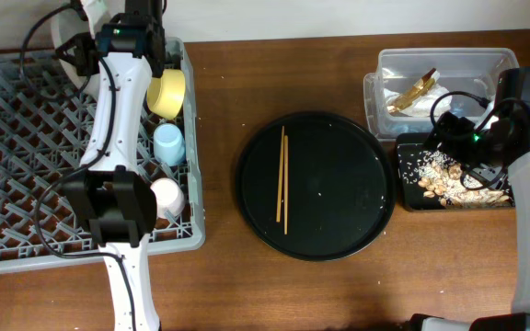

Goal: Sort waste into correct bins and load items into the dishwasher rack
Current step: 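Lift the grey plate with the left gripper and carry it into the rack, then stand the grey plate upright at the back of the rack and release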

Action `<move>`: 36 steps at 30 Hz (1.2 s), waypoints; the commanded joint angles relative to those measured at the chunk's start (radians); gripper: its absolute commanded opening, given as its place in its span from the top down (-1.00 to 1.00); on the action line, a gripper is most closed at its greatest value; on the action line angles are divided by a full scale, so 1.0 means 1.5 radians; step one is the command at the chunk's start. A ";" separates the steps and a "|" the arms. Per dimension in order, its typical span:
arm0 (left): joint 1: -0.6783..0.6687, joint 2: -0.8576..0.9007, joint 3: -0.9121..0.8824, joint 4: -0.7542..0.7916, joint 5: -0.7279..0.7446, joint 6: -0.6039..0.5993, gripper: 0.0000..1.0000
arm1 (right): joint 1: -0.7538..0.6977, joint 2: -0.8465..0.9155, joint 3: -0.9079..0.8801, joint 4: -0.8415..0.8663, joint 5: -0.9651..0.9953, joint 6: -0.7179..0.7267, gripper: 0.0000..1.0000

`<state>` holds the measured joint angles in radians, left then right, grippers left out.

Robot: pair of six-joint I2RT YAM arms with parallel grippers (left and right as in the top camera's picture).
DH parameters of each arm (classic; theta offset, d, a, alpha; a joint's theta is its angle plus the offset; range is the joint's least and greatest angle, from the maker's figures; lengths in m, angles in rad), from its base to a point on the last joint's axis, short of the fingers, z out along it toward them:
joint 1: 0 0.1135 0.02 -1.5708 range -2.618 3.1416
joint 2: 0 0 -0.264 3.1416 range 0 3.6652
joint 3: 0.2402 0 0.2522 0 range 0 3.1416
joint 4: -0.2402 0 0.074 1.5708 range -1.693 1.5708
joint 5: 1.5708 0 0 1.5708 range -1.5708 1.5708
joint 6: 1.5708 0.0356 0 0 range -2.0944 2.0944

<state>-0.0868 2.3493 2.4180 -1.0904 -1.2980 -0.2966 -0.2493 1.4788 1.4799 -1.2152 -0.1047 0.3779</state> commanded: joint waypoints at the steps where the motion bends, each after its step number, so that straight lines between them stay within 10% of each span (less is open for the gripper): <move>1: -0.003 0.005 -0.001 0.012 0.001 -0.022 0.99 | -0.004 0.003 -0.002 0.000 0.008 0.001 -0.97; 21: -0.008 0.005 -0.107 0.047 0.167 -0.037 0.99 | -0.004 0.003 -0.002 0.000 0.008 0.001 -0.97; 22: -0.007 0.005 -0.107 0.047 0.189 -0.037 0.92 | -0.004 0.003 -0.002 0.000 0.008 0.001 -0.97; 24: -0.008 0.005 -0.107 0.046 0.205 -0.036 -0.05 | -0.004 0.004 -0.002 0.000 0.008 0.001 -0.97; 27: -0.008 0.003 -0.089 0.043 0.208 -0.012 -0.60 | -0.004 0.003 -0.002 0.000 0.008 0.001 -0.97; 32: -0.031 -0.053 0.048 -0.050 0.378 0.071 -0.65 | -0.004 0.003 -0.002 0.000 0.008 0.001 -0.97; 36: -0.090 -0.113 0.131 -0.217 0.785 0.129 -0.43 | -0.004 0.003 -0.002 0.000 0.008 0.001 -0.97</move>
<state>-0.1532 2.2803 2.5580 -1.3025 -0.5747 -0.1734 -0.2493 1.4788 1.4799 -1.2140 -0.1047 0.3779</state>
